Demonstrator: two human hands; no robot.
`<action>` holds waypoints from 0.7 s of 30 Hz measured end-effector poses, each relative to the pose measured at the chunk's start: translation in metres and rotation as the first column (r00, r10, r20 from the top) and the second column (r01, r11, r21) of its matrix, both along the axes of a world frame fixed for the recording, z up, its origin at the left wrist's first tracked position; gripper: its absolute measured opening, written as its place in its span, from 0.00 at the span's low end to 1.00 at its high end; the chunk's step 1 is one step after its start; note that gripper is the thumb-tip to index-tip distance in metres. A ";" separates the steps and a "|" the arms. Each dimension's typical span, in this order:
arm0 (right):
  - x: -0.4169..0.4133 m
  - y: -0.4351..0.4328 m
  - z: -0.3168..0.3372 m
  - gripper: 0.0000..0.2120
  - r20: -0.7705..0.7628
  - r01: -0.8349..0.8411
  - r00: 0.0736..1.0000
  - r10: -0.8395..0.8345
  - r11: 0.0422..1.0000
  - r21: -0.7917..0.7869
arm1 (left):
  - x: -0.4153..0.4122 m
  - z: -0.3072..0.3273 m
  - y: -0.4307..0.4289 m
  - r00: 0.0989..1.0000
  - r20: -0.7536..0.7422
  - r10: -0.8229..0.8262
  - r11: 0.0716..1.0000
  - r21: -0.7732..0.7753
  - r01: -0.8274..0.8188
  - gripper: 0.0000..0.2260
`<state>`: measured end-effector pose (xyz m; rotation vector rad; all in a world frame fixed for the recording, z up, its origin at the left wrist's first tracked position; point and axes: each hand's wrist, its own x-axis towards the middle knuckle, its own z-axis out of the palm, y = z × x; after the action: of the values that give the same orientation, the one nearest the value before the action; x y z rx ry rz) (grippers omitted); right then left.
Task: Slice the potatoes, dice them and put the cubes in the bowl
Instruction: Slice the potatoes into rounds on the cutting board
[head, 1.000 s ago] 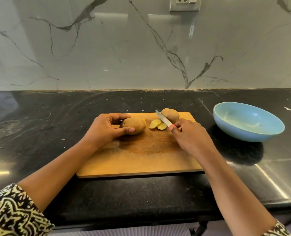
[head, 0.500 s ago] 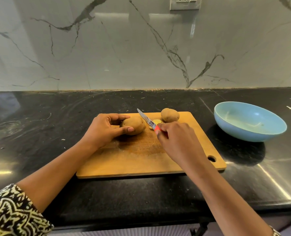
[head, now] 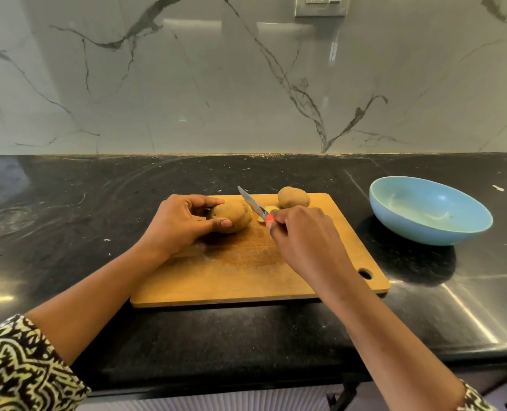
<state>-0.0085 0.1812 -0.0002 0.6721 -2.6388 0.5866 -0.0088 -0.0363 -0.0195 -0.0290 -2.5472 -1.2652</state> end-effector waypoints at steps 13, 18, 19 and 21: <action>-0.019 -0.012 0.015 0.12 0.102 -0.036 0.995 0.021 0.988 0.153 | 0.001 0.000 0.001 1.000 -0.023 -0.014 1.000 -0.024 0.013 0.27; -0.017 -0.027 0.028 0.08 0.165 -0.057 0.986 0.014 0.965 0.257 | 0.002 0.000 0.003 0.998 -0.059 0.020 0.999 -0.041 -0.022 0.22; -0.014 -0.026 0.027 0.08 0.150 -0.051 0.989 0.013 0.967 0.252 | 0.003 0.000 0.004 0.998 -0.058 0.019 0.999 -0.043 -0.021 0.22; -0.008 -0.022 0.022 0.07 0.112 -0.041 0.994 0.016 0.972 0.231 | 0.005 0.000 0.006 0.998 -0.059 0.019 0.999 -0.049 -0.022 0.22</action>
<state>-0.0165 0.1591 0.0215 0.7663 -2.8340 0.3313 -0.0037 -0.0306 -0.0199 -0.0502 -2.5217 -1.1763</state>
